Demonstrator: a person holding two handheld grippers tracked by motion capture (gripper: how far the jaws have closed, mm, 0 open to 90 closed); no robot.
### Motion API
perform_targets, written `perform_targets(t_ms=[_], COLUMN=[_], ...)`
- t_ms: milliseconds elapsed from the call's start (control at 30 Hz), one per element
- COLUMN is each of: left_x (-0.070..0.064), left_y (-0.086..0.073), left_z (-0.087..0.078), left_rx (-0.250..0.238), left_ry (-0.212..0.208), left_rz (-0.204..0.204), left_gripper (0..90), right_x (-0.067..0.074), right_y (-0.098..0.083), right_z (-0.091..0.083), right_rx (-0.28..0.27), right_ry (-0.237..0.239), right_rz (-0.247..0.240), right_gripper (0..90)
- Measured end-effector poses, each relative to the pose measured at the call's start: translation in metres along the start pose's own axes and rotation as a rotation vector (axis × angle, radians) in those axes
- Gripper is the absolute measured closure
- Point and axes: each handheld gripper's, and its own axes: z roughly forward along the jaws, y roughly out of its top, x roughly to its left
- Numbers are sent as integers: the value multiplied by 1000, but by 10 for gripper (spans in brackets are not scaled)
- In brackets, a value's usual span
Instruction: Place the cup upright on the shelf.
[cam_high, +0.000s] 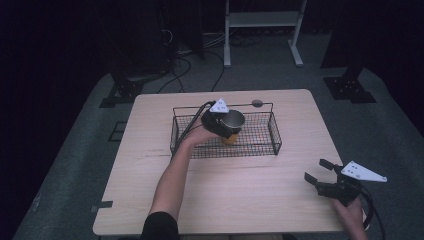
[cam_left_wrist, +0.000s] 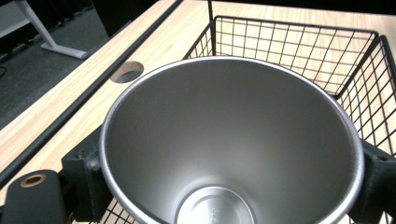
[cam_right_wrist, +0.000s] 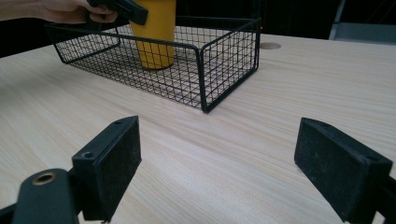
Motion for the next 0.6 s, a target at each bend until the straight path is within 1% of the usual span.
perform_targets(t_ms=[300, 533, 600], left_x=[0, 0, 0], left_y=[0, 0, 0], left_z=[-1, -3, -4], left_rx=[2, -2, -6], left_ry=[5, 10, 11], left_rz=[8, -1, -5], left_gripper=[90, 74, 57], right_x=[0, 0, 0], right_y=[0, 0, 0], right_z=[0, 0, 0], right_rx=[-2, -2, -2], right_ry=[1, 0, 0], right_rz=[1, 2, 2], right_gripper=[136, 136, 136])
